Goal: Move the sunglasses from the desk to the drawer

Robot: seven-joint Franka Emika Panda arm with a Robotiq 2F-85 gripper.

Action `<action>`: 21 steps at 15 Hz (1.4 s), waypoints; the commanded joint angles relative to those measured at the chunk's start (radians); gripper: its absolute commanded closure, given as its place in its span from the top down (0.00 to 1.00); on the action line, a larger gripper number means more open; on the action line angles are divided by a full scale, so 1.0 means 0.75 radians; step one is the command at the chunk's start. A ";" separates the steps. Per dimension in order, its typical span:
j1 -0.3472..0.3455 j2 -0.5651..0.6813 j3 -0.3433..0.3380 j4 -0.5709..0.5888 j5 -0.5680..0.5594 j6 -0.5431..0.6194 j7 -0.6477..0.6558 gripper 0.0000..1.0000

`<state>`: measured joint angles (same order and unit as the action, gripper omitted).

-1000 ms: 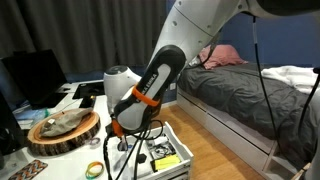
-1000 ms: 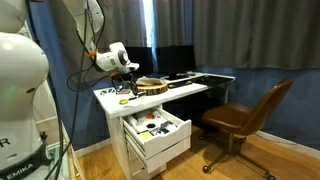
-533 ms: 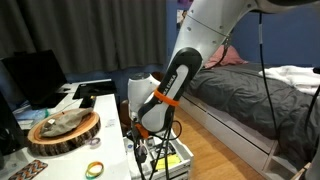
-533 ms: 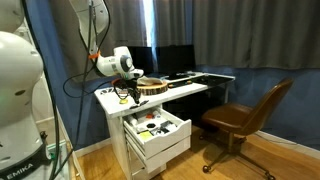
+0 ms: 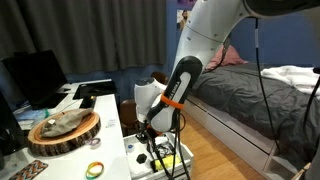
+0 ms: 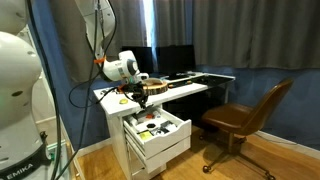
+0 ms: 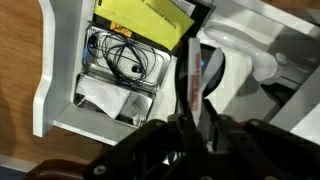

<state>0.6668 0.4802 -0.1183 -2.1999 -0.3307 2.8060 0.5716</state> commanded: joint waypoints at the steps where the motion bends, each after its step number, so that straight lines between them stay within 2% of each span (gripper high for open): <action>1: -0.001 -0.001 0.003 0.001 0.003 -0.002 -0.004 0.16; 4: 0.002 -0.001 0.004 0.001 0.003 -0.002 -0.003 0.16; 5: 0.005 0.014 -0.002 0.022 -0.015 -0.028 -0.024 0.04; 10: -0.038 0.146 0.073 0.132 -0.035 -0.063 -0.293 0.04; 17: -0.051 0.335 0.115 0.280 -0.081 -0.067 -0.624 0.04; 21: -0.033 0.449 0.106 0.388 -0.127 -0.048 -0.739 0.04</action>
<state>0.6554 0.7487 -0.0529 -1.9891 -0.3805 2.7714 0.0698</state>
